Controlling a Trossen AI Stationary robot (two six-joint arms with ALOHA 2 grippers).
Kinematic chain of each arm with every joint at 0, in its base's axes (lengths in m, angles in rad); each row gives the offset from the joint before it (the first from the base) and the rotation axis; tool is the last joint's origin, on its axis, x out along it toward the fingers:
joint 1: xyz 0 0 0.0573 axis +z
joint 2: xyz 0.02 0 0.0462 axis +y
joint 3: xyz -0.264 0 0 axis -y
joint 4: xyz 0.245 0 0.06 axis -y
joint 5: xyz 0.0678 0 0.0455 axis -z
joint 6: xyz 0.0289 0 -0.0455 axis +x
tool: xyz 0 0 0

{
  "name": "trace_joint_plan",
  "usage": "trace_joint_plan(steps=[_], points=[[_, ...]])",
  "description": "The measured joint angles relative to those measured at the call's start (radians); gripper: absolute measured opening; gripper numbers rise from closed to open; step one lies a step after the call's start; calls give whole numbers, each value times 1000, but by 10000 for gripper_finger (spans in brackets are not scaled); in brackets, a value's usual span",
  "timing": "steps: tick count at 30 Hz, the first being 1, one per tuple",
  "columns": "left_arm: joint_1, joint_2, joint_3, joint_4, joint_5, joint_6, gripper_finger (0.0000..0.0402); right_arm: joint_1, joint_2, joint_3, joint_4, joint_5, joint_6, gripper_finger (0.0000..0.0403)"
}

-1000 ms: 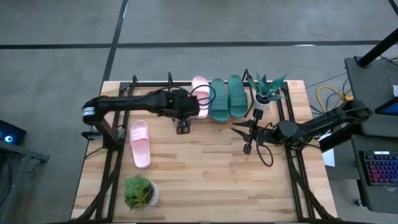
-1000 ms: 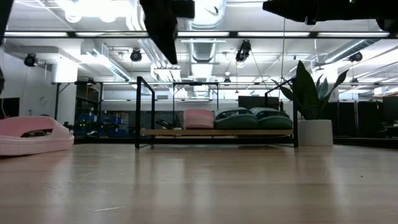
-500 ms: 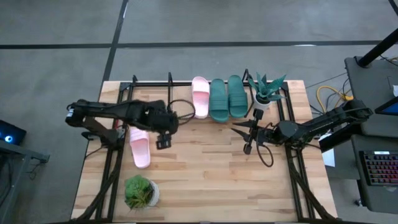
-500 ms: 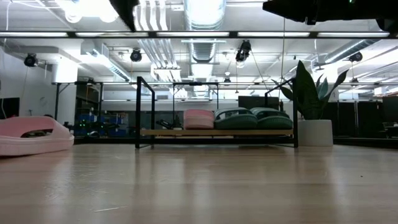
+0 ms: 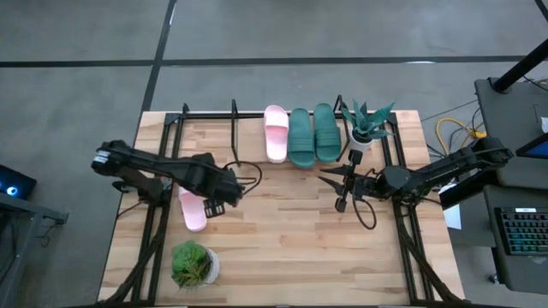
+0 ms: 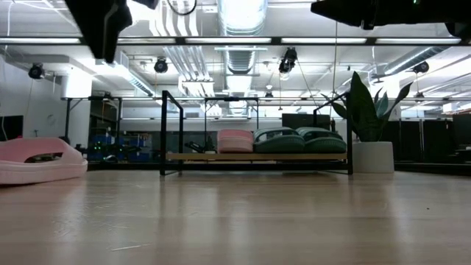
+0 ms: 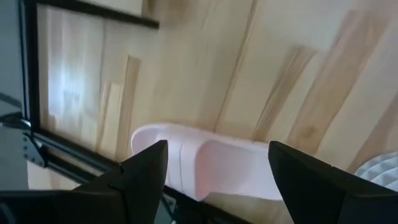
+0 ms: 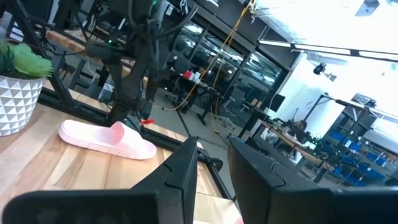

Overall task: Pick and place slides into the shelf
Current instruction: Put the pink slide on the shelf

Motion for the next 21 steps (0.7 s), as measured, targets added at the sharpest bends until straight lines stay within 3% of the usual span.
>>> trace_joint_plan(steps=[21], points=[[-12,-1,-266,0,-26,-32,262,0,0,0,-1,0,0,82]])
